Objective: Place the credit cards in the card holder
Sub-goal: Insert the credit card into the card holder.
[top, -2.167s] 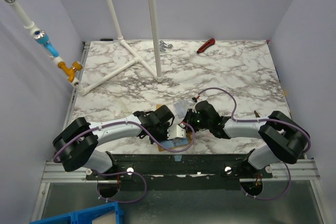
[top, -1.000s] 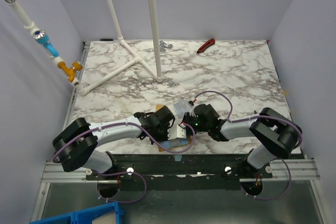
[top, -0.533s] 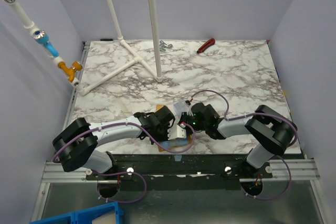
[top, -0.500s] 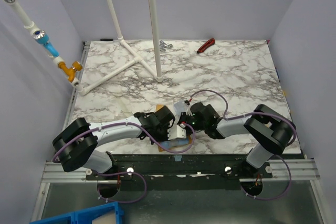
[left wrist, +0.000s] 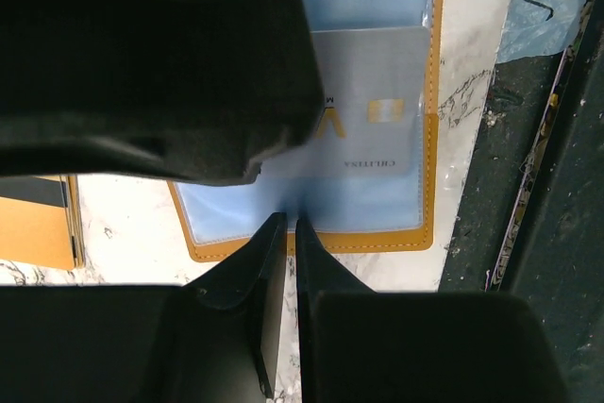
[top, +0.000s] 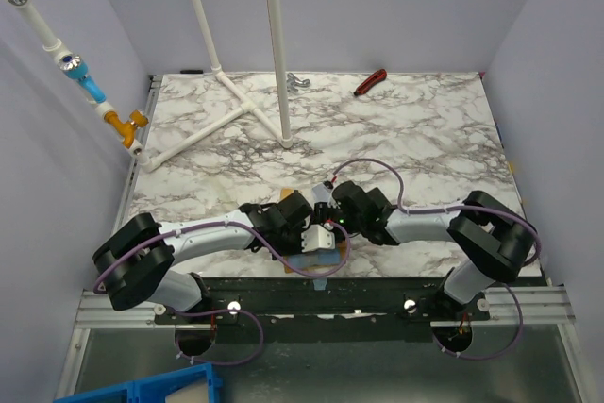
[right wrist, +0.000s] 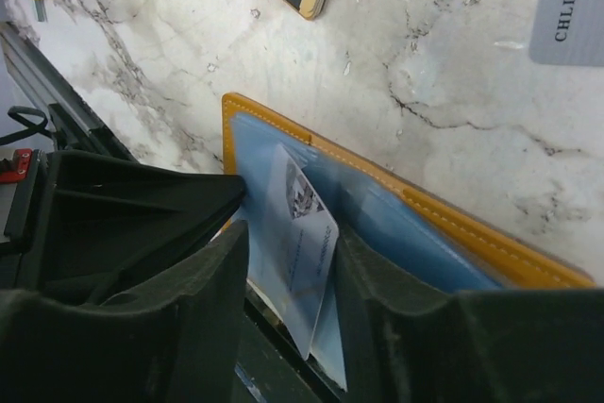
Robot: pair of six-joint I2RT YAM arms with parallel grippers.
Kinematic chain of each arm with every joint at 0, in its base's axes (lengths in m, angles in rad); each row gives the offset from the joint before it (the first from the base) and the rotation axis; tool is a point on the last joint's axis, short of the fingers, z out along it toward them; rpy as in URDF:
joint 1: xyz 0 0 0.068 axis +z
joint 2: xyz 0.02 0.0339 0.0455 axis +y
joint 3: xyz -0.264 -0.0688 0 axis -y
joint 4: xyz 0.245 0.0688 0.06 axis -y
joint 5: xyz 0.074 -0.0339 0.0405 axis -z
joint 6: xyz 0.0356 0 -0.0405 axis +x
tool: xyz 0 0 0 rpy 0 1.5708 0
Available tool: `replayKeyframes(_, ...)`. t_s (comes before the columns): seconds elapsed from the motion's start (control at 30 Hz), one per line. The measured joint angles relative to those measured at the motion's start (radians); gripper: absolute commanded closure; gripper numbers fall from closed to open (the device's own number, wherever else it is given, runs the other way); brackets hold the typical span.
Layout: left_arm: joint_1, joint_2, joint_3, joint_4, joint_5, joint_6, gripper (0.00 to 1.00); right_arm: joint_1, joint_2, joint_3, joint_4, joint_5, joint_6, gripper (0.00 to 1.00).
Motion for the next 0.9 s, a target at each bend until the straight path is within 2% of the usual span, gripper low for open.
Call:
replayKeyframes(0.07,-0.001,-0.001,-0.001,0.005,0.0,0.0,0.91,0.006,-0.017,0.016,-0.048,0.006,-0.008,0.42)
replayKeyframes(0.1,-0.001,-0.001,-0.002,0.005,0.0,0.0,0.91,0.006,-0.023,0.022,-0.069,0.007,-0.011,0.41)
replayKeyframes(0.4,-0.003,-0.016,-0.018,0.024,0.0,-0.001,0.91,0.009,-0.087,0.065,-0.26,0.056,-0.042,0.4)
replayKeyframes(0.6,-0.003,-0.023,-0.025,0.032,0.0,0.0,0.91,0.01,-0.112,0.052,-0.299,0.062,-0.045,0.49)
replayKeyframes(0.8,-0.003,-0.023,-0.025,0.032,-0.001,0.0,0.9,0.039,-0.074,0.053,-0.26,0.058,-0.038,0.67)
replayKeyframes(0.9,-0.003,-0.023,-0.026,0.032,-0.001,0.0,0.9,0.046,-0.068,0.056,-0.26,0.058,-0.04,0.69)
